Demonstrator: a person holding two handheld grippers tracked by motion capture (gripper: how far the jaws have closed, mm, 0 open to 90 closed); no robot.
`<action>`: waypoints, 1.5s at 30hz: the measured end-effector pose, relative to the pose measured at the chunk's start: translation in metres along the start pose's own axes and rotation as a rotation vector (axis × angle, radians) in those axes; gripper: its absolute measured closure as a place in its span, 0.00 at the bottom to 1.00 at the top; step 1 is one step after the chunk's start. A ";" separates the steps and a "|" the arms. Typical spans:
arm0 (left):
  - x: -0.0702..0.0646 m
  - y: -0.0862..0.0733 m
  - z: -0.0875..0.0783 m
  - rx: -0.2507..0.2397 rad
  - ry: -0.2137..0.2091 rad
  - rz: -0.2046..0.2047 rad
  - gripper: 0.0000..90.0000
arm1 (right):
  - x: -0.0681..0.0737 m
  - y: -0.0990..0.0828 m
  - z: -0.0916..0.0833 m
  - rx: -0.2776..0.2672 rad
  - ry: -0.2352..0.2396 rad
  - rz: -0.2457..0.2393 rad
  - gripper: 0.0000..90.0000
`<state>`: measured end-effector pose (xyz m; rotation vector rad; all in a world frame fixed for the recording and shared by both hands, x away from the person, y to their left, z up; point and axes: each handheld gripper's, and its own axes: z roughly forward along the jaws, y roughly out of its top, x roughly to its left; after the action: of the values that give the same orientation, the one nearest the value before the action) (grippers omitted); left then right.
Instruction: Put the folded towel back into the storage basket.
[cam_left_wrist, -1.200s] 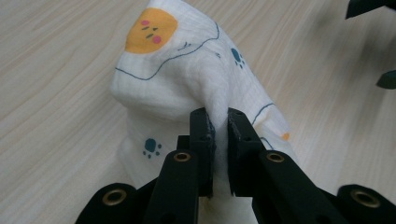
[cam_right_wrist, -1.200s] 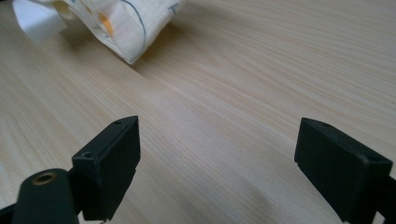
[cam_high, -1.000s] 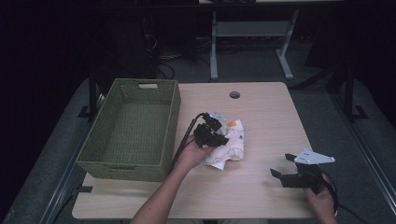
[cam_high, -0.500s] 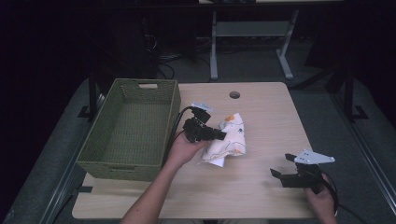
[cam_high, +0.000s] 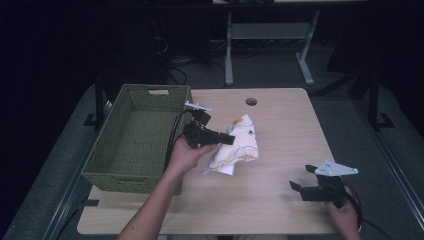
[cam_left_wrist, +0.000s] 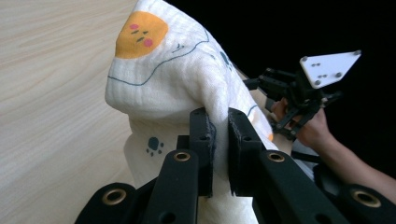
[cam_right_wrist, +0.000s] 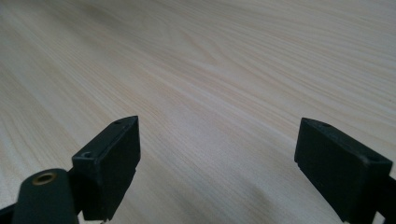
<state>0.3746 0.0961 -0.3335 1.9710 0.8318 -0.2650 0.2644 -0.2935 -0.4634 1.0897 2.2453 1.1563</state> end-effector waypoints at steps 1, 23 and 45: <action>0.001 0.001 -0.002 -0.003 -0.004 -0.003 0.92 | 0.000 0.000 0.000 -0.001 0.001 -0.001 0.15; 0.012 0.004 -0.055 -0.060 -0.074 -0.015 0.92 | 0.000 0.000 0.001 0.014 -0.003 -0.008 0.15; 0.024 -0.004 -0.105 -0.110 -0.053 -0.026 0.92 | 0.002 0.000 0.003 0.025 -0.009 -0.010 0.15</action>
<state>0.3741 0.1957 -0.2923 1.8440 0.8211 -0.2798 0.2645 -0.2905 -0.4654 1.0897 2.2611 1.1197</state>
